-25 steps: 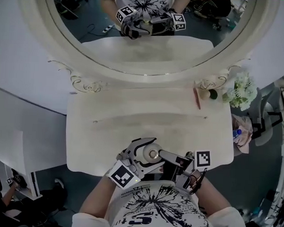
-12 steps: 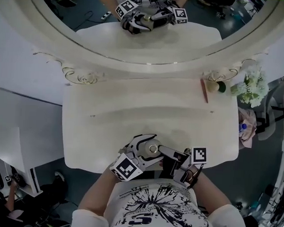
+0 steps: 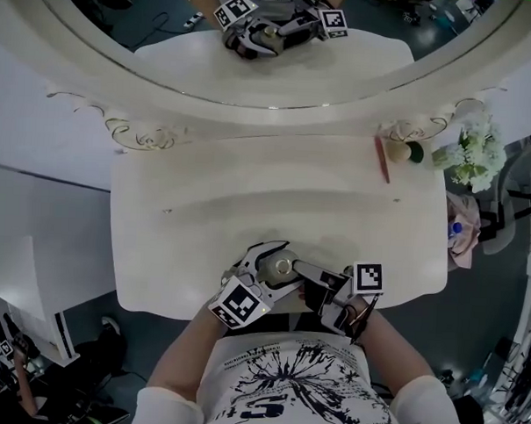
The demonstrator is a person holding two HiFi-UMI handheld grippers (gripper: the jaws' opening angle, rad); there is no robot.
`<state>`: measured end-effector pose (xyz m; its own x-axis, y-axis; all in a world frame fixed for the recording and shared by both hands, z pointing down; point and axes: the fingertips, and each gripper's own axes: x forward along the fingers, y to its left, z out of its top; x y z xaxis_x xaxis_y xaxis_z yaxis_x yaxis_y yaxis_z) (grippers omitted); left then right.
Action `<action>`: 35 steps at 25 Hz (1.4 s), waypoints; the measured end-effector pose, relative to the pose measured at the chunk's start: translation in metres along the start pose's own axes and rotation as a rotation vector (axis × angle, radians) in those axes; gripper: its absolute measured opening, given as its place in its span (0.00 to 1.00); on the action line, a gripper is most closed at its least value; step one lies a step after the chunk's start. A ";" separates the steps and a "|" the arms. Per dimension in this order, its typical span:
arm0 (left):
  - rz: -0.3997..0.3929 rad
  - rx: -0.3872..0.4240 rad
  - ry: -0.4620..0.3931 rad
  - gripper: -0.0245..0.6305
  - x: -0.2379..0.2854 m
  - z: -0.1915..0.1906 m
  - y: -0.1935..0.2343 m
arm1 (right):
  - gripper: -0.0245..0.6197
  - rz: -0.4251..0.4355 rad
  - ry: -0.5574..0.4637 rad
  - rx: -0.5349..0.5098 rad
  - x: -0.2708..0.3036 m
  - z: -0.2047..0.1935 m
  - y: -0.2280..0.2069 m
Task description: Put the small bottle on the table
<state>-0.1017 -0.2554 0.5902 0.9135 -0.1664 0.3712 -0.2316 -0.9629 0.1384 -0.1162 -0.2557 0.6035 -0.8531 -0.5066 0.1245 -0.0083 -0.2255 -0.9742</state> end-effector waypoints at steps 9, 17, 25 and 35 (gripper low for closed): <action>-0.014 0.060 0.089 0.57 0.013 -0.013 -0.001 | 0.56 -0.089 -0.029 -0.112 -0.012 0.013 -0.007; -0.004 0.084 0.110 0.57 0.016 -0.018 -0.001 | 0.40 -0.083 -0.014 -0.135 -0.013 0.014 -0.002; -0.027 0.108 0.172 0.57 0.017 -0.026 -0.009 | 0.36 -0.207 0.036 -0.182 -0.015 0.003 -0.008; 0.118 0.063 0.089 0.57 0.005 0.000 -0.006 | 0.23 -0.257 -0.029 -0.209 -0.024 0.004 0.000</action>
<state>-0.0964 -0.2507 0.5916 0.8470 -0.2625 0.4622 -0.3119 -0.9496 0.0323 -0.0932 -0.2466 0.6013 -0.7939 -0.4793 0.3741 -0.3312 -0.1750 -0.9272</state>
